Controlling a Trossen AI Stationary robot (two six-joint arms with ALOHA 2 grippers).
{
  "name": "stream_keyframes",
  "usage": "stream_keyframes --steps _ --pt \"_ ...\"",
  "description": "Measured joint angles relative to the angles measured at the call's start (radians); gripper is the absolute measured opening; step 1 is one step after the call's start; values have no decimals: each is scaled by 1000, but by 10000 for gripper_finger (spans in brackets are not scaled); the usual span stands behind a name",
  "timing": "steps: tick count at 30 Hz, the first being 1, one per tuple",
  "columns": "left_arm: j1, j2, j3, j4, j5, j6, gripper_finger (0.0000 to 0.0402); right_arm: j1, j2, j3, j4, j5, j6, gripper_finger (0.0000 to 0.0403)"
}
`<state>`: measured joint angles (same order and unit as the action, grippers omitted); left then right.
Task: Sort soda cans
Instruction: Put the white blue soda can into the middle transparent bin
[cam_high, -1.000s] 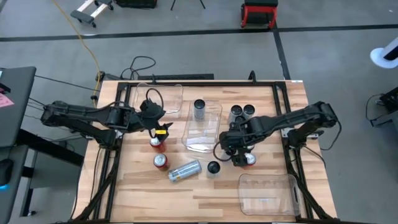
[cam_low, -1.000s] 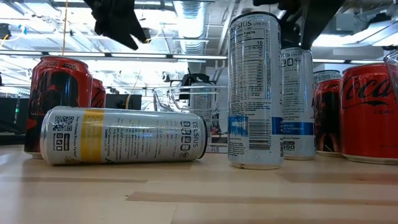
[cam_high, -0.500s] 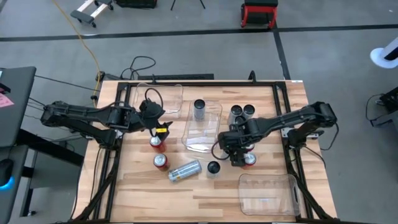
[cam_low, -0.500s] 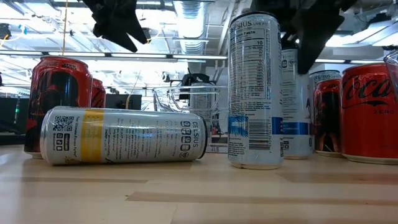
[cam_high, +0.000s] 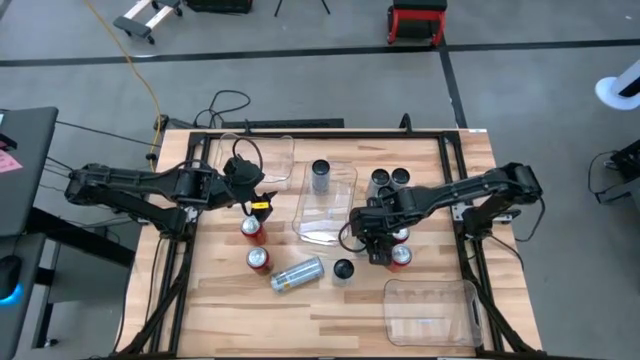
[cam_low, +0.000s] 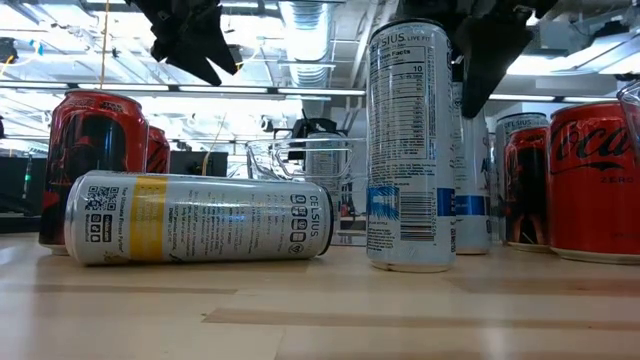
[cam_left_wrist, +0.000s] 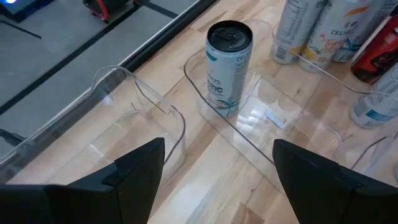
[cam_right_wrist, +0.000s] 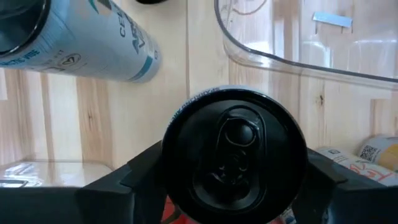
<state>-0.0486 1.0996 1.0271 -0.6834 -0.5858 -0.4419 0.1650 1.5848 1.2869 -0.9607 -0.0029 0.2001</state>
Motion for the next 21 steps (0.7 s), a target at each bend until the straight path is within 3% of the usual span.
stream_keyframes --steps 7,17,21 --pt "0 0 0 1 0 -6 292 -26 -37 68 -94 -14 2 248" --pt "10 0 0 2 5 -19 292 -71 -73 348 -224 -21 14 248" --pt "39 0 0 2 57 -50 292 -120 -73 408 -210 -1 12 248"
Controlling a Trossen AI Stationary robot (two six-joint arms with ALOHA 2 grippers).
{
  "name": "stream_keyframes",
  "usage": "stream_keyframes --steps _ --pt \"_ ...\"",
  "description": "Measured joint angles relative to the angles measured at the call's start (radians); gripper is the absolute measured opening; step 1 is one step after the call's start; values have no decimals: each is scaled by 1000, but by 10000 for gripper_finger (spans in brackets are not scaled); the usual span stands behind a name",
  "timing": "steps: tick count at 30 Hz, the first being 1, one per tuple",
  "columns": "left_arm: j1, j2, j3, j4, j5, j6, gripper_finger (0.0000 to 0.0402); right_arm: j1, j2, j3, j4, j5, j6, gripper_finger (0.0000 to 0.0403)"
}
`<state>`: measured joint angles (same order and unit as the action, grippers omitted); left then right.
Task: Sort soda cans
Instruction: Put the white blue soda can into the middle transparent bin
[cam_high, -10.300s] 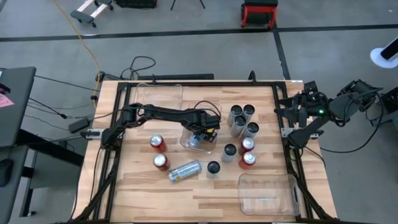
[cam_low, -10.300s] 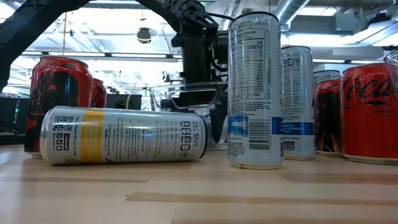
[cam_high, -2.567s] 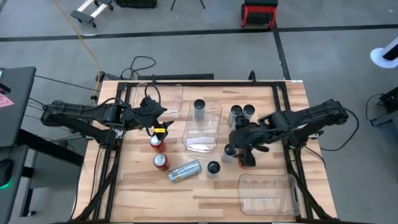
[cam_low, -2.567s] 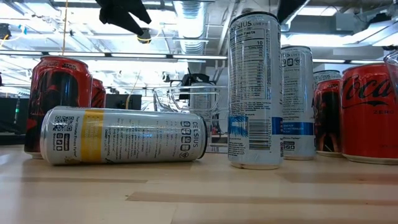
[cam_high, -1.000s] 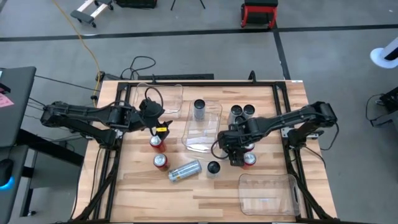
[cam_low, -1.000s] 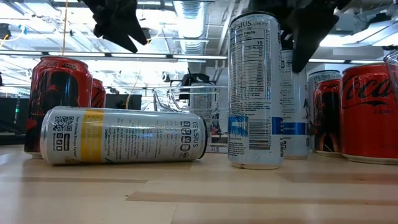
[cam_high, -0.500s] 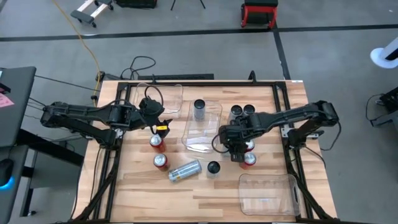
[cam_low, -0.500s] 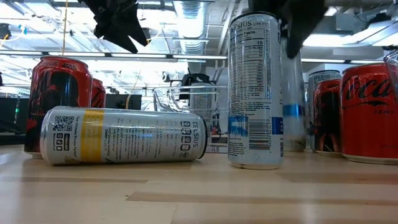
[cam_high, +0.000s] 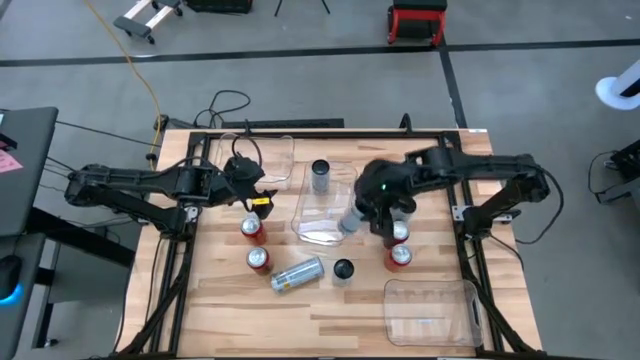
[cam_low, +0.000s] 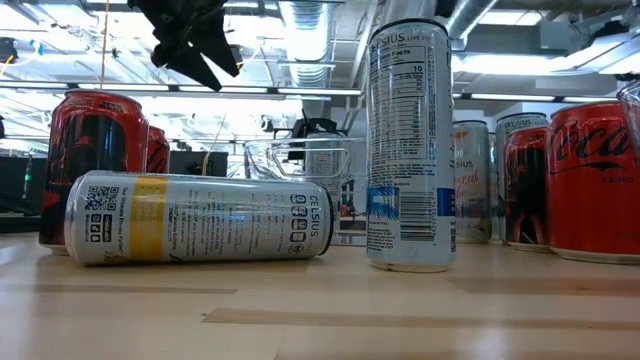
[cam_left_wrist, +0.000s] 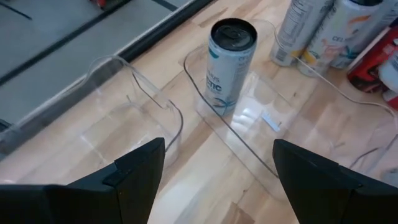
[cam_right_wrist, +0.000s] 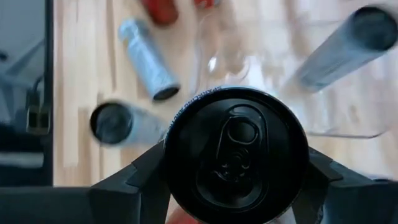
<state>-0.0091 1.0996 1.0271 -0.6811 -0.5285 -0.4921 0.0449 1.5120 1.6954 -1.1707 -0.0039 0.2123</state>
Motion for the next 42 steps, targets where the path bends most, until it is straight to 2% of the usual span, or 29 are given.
stream_keyframes --steps 3,7,12,19,26,42 --pt "11 0 0 1 18 11 292 -48 0 15 -2 10 -7 248" --pt "19 0 0 17 19 64 292 -127 18 15 12 81 -83 248" --pt "38 0 0 72 18 69 292 -235 102 15 68 87 -209 248" --pt "40 0 0 80 18 -22 292 -326 248 13 80 4 -281 247" --pt "40 0 0 79 12 -55 292 -361 311 14 136 2 -316 247" --pt "40 0 0 80 -23 -48 292 -360 310 -98 223 -1 -326 254"
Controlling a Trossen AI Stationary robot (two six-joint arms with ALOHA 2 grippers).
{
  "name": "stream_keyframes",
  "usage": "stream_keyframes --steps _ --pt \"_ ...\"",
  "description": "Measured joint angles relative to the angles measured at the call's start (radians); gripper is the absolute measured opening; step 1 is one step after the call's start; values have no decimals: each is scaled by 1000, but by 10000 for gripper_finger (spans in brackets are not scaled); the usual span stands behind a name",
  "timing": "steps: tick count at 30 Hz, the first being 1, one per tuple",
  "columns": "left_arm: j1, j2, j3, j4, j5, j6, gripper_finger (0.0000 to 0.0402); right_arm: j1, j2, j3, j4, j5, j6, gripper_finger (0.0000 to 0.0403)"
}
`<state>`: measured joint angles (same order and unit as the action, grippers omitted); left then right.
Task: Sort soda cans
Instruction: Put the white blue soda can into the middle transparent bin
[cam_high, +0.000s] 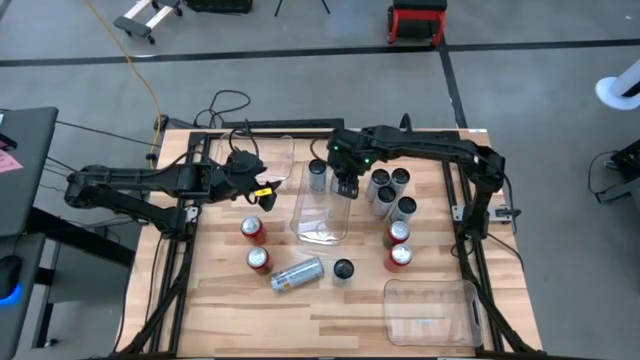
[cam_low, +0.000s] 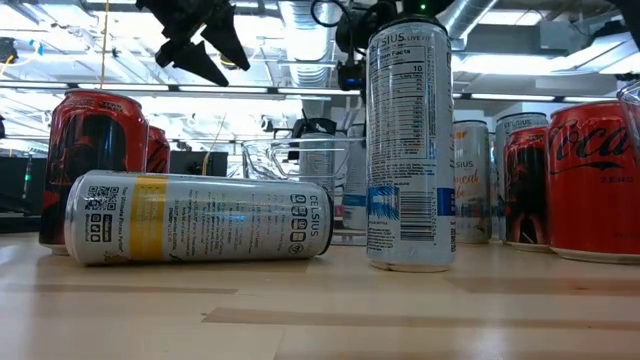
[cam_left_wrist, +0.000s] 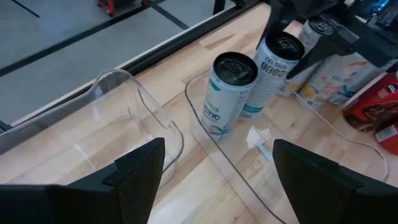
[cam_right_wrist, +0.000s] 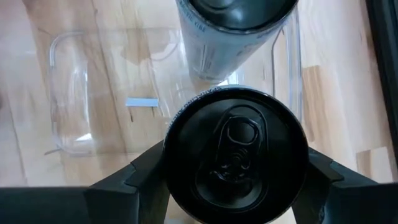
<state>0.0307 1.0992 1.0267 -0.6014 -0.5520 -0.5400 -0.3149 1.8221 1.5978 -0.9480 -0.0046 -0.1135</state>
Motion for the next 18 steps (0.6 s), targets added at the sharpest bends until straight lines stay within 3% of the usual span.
stream_keyframes --steps 7,18 --pt "0 0 0 2 10 -3 292 -1 -1 0 7 -1 7 274" --pt "-2 0 0 22 25 -3 292 -2 -3 2 4 3 11 391"
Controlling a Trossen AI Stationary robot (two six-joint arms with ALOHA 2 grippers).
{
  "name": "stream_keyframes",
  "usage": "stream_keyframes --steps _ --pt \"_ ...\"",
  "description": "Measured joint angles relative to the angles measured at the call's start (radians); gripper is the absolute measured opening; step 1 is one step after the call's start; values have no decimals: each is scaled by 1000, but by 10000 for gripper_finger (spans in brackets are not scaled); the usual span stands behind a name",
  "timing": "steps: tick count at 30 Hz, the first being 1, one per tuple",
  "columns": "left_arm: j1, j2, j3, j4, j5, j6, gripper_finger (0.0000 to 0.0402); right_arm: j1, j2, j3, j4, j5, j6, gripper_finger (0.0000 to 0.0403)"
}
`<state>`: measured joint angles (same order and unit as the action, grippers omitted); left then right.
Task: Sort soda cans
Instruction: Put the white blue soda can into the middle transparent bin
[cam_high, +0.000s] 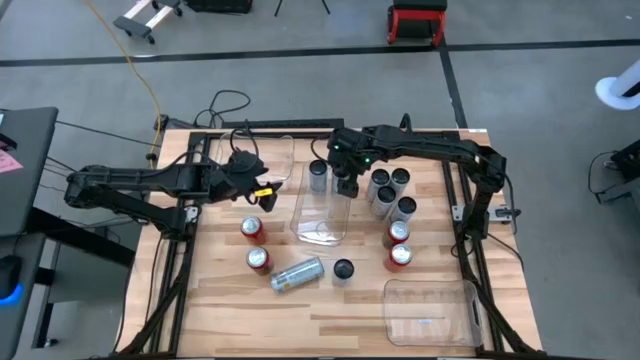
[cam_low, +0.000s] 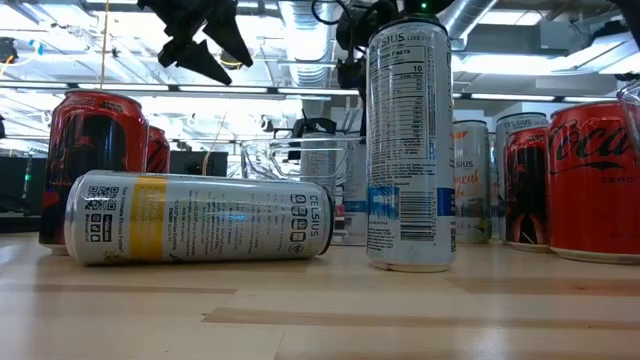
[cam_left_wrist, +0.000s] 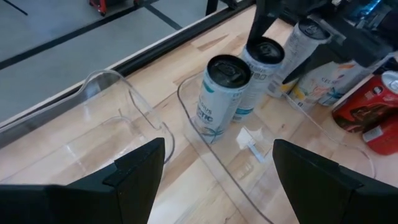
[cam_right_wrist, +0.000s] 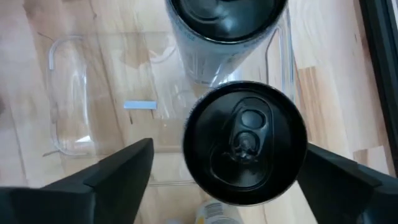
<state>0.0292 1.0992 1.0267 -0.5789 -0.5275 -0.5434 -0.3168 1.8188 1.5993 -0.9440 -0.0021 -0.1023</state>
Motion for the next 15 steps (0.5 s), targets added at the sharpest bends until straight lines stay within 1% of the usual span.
stream_keyframes --steps 2,5,9,15 --pt "0 0 0 6 0 0 292 0 -5 4 -2 2 21 396" --pt "0 0 0 20 6 6 292 -2 -28 30 -18 17 93 386" --pt "0 0 0 57 28 19 292 -1 -97 73 -40 23 134 375" --pt "-6 0 0 161 85 185 292 30 -245 87 -41 24 170 372"
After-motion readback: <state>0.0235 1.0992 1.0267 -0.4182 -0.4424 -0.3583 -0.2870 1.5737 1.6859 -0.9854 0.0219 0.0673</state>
